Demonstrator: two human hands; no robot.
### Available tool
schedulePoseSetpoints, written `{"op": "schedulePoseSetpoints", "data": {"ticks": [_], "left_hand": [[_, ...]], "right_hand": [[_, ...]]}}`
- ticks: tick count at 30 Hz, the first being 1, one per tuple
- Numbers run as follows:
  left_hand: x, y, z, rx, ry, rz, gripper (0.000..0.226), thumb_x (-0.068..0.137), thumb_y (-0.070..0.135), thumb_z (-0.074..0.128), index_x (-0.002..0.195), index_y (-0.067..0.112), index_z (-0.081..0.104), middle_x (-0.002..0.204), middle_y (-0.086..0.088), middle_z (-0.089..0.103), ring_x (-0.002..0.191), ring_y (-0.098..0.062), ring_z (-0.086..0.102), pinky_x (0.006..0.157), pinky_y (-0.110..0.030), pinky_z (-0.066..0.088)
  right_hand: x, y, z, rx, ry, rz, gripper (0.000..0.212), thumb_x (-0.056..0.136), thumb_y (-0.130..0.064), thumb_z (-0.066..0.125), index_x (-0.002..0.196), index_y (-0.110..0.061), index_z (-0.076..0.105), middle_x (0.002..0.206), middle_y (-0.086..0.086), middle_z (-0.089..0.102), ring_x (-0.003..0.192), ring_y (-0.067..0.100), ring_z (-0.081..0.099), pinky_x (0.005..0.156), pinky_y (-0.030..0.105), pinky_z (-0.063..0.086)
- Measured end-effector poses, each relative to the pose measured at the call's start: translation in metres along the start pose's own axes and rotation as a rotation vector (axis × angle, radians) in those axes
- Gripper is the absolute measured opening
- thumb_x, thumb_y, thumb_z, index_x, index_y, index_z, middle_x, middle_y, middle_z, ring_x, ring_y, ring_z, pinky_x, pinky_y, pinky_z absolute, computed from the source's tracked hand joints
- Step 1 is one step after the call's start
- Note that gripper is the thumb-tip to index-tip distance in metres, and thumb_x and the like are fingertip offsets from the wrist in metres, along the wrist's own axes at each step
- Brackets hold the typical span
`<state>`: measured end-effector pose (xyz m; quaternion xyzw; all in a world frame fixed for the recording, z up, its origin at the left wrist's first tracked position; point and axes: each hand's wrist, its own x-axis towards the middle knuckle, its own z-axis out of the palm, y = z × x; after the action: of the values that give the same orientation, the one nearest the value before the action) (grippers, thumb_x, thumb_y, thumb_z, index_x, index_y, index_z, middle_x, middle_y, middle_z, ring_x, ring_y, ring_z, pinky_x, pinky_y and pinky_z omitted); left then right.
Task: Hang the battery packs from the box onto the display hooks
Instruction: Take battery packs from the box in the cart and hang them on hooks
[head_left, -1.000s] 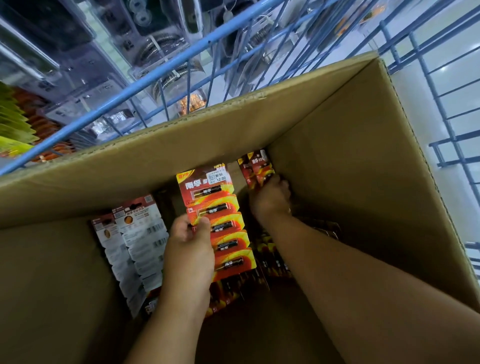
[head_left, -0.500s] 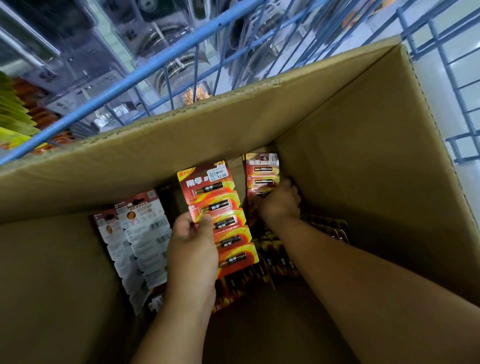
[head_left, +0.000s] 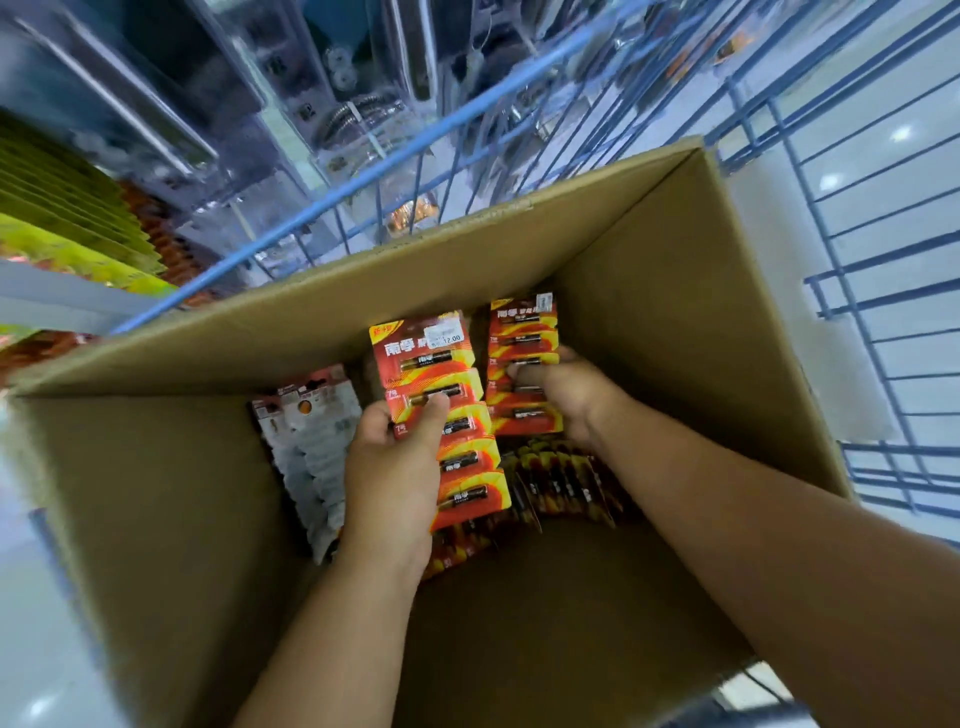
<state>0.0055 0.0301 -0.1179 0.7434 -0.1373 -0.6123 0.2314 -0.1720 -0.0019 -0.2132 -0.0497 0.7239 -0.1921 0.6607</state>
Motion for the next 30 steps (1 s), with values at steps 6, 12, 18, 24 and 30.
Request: {"op": "schedulePoseSetpoints", "data": {"ticks": [6,12,18,24,30], "left_hand": [[-0.066,0.035,-0.049,0.051,-0.144,0.129,0.017,0.098,0.041,0.068,0.114,0.043,0.063,0.100,0.011,0.080,0.087,-0.013,0.079,0.074,-0.041,0.064],[-0.114,0.087,-0.095,0.017,-0.252,0.324,0.024,0.098,0.025,0.070,0.122,0.021,0.068,0.105,-0.007,0.080,0.087,-0.025,0.079,0.066,-0.037,0.062],[-0.190,0.140,-0.132,-0.017,-0.222,0.516,0.018,0.100,0.029,0.068,0.118,0.025,0.067,0.101,-0.002,0.081,0.086,-0.022,0.080,0.072,-0.041,0.064],[-0.280,0.160,-0.201,-0.240,-0.015,0.692,0.013,0.102,0.025,0.067,0.115,0.024,0.068,0.096,-0.004,0.081,0.082,-0.024,0.080,0.066,-0.040,0.065],[-0.357,0.143,-0.304,-0.390,0.187,0.804,0.022,0.101,0.025,0.067,0.122,0.018,0.068,0.103,-0.010,0.080,0.089,-0.031,0.079,0.074,-0.046,0.062]], "right_hand": [[-0.132,-0.011,-0.023,0.116,-0.213,-0.105,0.045,0.094,-0.012,0.073,0.136,-0.022,0.061,0.122,0.010,0.076,0.112,0.032,0.074,0.098,0.055,0.057],[-0.257,-0.019,-0.011,0.206,-0.170,-0.372,0.036,0.100,-0.019,0.067,0.135,-0.017,0.062,0.125,0.016,0.074,0.115,0.038,0.072,0.094,0.055,0.060],[-0.361,-0.050,0.023,0.074,-0.138,-0.681,0.020,0.103,-0.025,0.065,0.122,-0.027,0.068,0.112,0.002,0.079,0.103,0.024,0.077,0.093,0.052,0.061],[-0.430,-0.088,0.078,-0.015,-0.397,-0.822,0.024,0.101,-0.027,0.066,0.125,-0.025,0.069,0.117,0.005,0.078,0.107,0.029,0.075,0.098,0.058,0.057],[-0.503,-0.075,0.166,-0.152,-0.608,-0.894,0.021,0.101,-0.023,0.067,0.122,-0.024,0.069,0.114,0.006,0.079,0.106,0.031,0.076,0.098,0.061,0.056]]}}
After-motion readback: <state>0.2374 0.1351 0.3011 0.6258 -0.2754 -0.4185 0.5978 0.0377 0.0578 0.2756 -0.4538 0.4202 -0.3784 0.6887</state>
